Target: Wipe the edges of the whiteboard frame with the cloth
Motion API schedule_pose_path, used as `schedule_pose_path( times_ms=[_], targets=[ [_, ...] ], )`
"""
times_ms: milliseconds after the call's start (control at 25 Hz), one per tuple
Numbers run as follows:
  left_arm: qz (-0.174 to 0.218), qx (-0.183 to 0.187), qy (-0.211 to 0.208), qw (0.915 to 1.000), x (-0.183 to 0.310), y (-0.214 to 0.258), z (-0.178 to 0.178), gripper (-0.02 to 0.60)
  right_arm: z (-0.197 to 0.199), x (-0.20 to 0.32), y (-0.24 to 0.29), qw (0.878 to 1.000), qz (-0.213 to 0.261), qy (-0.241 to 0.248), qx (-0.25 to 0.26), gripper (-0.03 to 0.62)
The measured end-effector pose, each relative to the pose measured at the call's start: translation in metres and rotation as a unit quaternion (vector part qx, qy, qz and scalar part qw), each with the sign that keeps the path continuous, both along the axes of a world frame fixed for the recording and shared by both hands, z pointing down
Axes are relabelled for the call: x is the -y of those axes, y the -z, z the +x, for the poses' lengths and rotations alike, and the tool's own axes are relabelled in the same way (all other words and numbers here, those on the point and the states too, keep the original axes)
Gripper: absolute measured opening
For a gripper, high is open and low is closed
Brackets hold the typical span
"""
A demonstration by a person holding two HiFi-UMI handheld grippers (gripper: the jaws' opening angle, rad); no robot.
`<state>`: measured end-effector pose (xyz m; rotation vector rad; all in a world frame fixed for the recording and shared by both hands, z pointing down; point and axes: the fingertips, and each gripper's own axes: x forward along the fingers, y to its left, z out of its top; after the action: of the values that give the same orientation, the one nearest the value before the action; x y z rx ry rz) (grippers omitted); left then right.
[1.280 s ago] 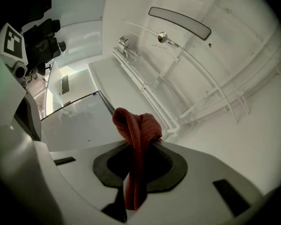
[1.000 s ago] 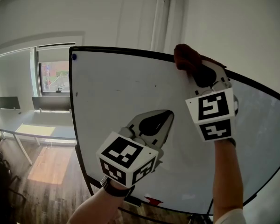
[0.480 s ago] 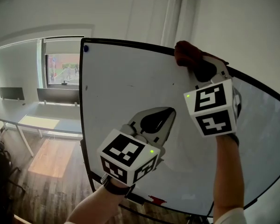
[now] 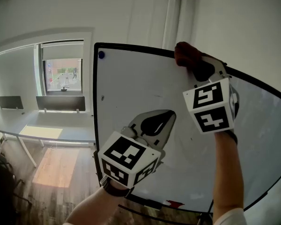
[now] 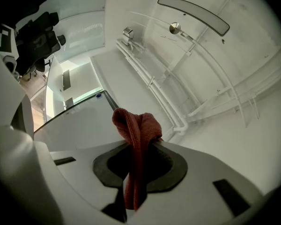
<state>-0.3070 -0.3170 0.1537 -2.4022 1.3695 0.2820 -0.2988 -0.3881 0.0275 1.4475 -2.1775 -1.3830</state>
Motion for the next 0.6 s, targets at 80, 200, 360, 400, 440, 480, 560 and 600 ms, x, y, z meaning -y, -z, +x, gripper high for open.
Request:
schedule_pose_path(
  times_ms=[80, 200, 360, 400, 440, 480, 560, 600],
  targets=[
    [-0.002, 0.001, 0.001, 1.0, -0.002, -0.001, -0.016, 0.009, -0.016, 0.001, 0.0, 1.0, -0.002, -0.002, 0.0, 0.06],
    [-0.001, 0.001, 0.004, 1.0, -0.013, 0.001, -0.055, 0.009, -0.057, -0.007, 0.003, 1.0, -0.003, -0.005, -0.004, 0.061],
    [0.0, 0.0, 0.009, 1.0, -0.018, 0.003, -0.081, 0.009, -0.087, -0.008, 0.004, 1.0, -0.002, -0.006, -0.013, 0.06],
    [0.0, -0.001, 0.01, 1.0, -0.019, 0.003, -0.085, 0.009, -0.093, -0.007, 0.004, 1.0, -0.001, -0.005, -0.016, 0.061],
    [0.001, -0.002, 0.011, 0.9999, -0.019, 0.002, -0.089, 0.009, -0.099, -0.007, 0.004, 1.0, -0.001, -0.004, -0.018, 0.06],
    [0.001, -0.002, 0.012, 0.9999, -0.02, 0.002, -0.093, 0.009, -0.104, -0.008, 0.003, 1.0, -0.001, -0.003, -0.021, 0.06],
    [0.001, -0.004, 0.013, 0.9999, -0.023, 0.001, -0.1, 0.009, -0.114, -0.01, 0.004, 1.0, 0.0, -0.005, -0.025, 0.06],
    [0.001, -0.005, 0.014, 0.9999, -0.024, 0.001, -0.104, 0.009, -0.118, -0.011, 0.004, 1.0, 0.001, -0.006, -0.027, 0.061]
  ],
)
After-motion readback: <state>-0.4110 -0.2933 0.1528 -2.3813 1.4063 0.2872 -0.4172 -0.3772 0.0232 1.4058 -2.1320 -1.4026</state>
